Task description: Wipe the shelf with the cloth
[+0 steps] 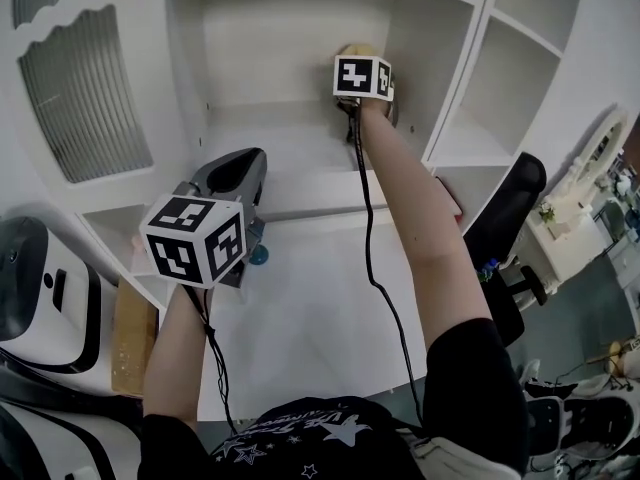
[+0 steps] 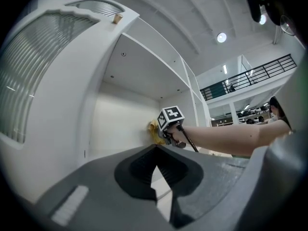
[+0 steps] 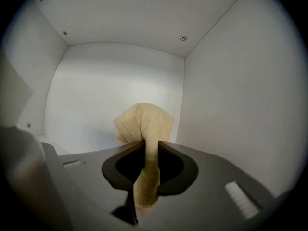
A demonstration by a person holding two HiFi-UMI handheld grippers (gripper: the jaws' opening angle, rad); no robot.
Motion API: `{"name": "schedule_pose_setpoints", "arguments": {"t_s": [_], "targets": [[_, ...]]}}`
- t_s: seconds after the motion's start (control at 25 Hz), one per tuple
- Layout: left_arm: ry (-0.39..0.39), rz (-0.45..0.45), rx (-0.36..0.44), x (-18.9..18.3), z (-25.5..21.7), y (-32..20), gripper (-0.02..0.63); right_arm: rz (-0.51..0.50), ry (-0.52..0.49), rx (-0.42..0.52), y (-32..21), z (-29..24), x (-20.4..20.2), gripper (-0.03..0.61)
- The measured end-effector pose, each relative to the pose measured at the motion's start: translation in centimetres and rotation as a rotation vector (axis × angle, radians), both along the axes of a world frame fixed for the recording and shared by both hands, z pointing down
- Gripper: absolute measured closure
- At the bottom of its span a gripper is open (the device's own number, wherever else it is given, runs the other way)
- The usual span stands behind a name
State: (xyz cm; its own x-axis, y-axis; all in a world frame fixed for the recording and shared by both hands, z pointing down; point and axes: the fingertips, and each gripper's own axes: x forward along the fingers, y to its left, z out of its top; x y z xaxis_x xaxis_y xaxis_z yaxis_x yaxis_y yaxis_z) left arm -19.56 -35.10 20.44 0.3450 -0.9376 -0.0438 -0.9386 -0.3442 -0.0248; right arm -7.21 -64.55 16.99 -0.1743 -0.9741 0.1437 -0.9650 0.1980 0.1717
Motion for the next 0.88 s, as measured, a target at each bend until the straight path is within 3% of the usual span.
{"name": "schedule_pose_setpoints", "arguments": {"t_s": [0.52,0.88], "targets": [[0.017,-0.006,-0.017,0.1,0.7,-0.9,0.612,0.04,-0.046,-0.053,-2.7,1.3,1.1,0.499],[0.018,-0.012,-0.029,-0.2,1.2,-1.1,0.612,0.057,-0.02,-0.063,-2.7,1.5,1.9,0.499]]}}
